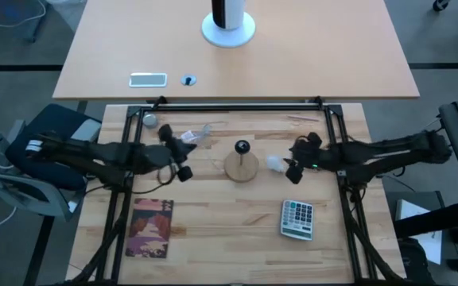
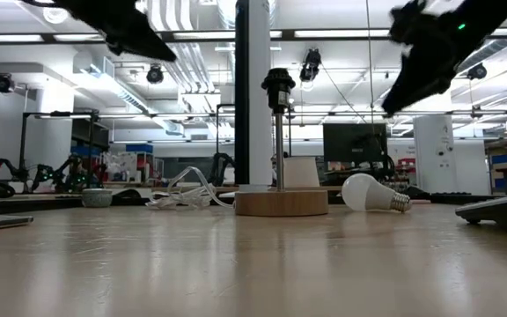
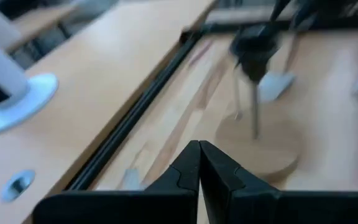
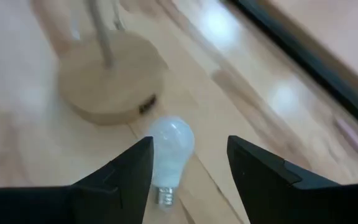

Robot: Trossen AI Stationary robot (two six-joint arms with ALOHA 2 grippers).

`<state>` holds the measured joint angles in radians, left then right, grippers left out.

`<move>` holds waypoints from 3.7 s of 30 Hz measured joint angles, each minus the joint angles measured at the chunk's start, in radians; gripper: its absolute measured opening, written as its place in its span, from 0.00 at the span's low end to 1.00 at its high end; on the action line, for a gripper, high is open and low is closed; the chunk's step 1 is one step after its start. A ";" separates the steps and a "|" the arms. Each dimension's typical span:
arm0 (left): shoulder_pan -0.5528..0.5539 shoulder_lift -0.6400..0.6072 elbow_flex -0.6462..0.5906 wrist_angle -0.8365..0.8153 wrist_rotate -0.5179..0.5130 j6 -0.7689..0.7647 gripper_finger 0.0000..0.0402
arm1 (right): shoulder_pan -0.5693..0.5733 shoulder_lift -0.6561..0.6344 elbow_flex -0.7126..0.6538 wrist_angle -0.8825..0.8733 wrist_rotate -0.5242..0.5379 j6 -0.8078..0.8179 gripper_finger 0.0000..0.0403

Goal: Screw lightbulb
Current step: Return to Home Position

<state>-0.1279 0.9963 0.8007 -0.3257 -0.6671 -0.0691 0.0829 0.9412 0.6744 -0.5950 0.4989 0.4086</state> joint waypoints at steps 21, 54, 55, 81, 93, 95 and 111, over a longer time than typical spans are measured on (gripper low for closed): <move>0.302 -0.387 -0.482 0.641 0.517 0.241 0.00 | 0.016 -0.477 -0.241 0.603 -0.073 -0.604 0.37; 0.094 -0.997 -0.726 0.298 0.373 0.218 0.00 | 0.010 -0.940 -0.466 0.430 -0.213 -0.537 0.18; 0.094 -0.995 -0.729 0.298 0.382 0.218 0.00 | 0.010 -0.940 -0.468 0.430 -0.214 -0.538 0.17; 0.095 -0.898 -0.783 0.442 0.494 0.198 0.00 | 0.008 -0.931 -0.666 0.673 -0.316 -0.504 0.07; 0.095 -0.800 -0.783 0.442 0.494 0.198 0.00 | 0.008 -0.931 -0.666 0.674 -0.316 -0.285 0.11; 0.095 -0.780 -0.783 0.441 0.494 0.198 0.00 | 0.008 -0.931 -0.666 0.674 -0.317 -0.247 0.11; 0.095 -0.640 -0.783 0.442 0.494 0.198 0.00 | 0.008 -0.931 -0.665 0.674 -0.316 -0.236 0.11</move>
<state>-0.0329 0.3558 0.0177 0.1162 -0.1734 0.1292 0.0912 0.0097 0.0097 0.0792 0.1825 0.1726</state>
